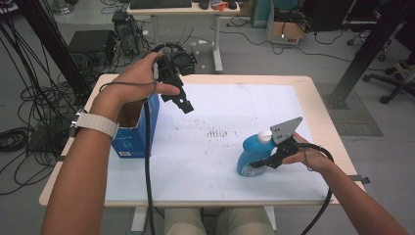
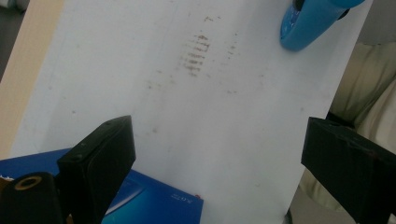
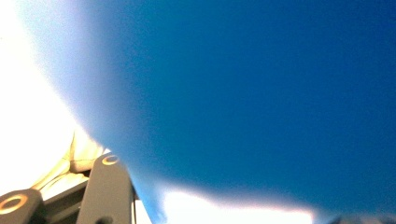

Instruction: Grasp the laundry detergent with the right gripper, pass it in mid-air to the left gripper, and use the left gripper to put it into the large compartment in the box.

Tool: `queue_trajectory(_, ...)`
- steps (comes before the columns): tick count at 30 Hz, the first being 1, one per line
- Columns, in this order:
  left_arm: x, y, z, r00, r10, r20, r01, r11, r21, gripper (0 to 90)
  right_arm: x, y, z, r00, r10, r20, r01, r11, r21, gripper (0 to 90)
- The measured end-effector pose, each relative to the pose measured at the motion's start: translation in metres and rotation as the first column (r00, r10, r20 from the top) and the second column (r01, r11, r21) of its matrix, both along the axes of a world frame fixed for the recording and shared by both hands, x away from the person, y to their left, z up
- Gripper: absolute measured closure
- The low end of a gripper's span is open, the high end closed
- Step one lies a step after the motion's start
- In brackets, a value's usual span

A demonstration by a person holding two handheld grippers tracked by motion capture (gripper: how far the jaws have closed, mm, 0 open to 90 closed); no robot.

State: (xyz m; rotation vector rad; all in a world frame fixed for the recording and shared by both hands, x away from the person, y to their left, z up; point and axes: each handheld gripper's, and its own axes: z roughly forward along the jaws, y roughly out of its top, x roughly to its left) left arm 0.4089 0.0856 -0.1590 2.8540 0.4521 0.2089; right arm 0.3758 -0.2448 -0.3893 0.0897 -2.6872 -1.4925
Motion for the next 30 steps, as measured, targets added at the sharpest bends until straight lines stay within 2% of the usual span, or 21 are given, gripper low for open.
queue_trajectory(8,-0.003,-0.002,0.001,0.9999,-0.011,0.008,0.011,0.9999,0.000,10.1,0.000,0.000,0.002,0.9999,-0.010,0.009,0.010,1.000,0.001,43.8)
queue_trajectory(12,-0.005,-0.003,0.001,0.9999,-0.014,0.003,0.014,0.9999,0.006,10.1,-0.001,-0.002,0.008,0.9998,-0.022,0.004,0.022,0.999,0.023,43.8)
queue_trajectory(13,-0.006,-0.003,0.001,0.9998,-0.018,0.003,0.018,0.9998,0.003,10.1,0.000,-0.002,0.013,0.9996,-0.022,0.017,0.021,0.999,0.036,43.8)
queue_trajectory(18,-0.009,-0.005,0.002,0.9997,-0.026,0.005,0.026,0.9996,0.007,10.1,-0.001,-0.002,0.023,0.9993,-0.020,0.031,0.019,0.999,0.039,43.8)
queue_trajectory(20,-0.011,-0.006,0.003,0.9996,-0.028,0.005,0.028,0.9996,0.008,10.1,-0.003,0.000,0.026,0.9989,-0.035,0.031,0.033,0.998,0.052,43.8)
queue_trajectory(29,-0.022,-0.012,0.010,0.9988,-0.048,-0.001,0.048,0.9987,0.017,9.1,-0.005,0.006,0.046,0.9995,-0.021,0.024,0.021,1.000,0.021,43.8)
queue_trajectory(30,-0.023,-0.013,0.011,0.9985,-0.054,-0.005,0.054,0.9984,0.015,8.8,-0.006,0.006,0.049,0.9995,-0.029,0.012,0.029,1.000,0.009,43.7)
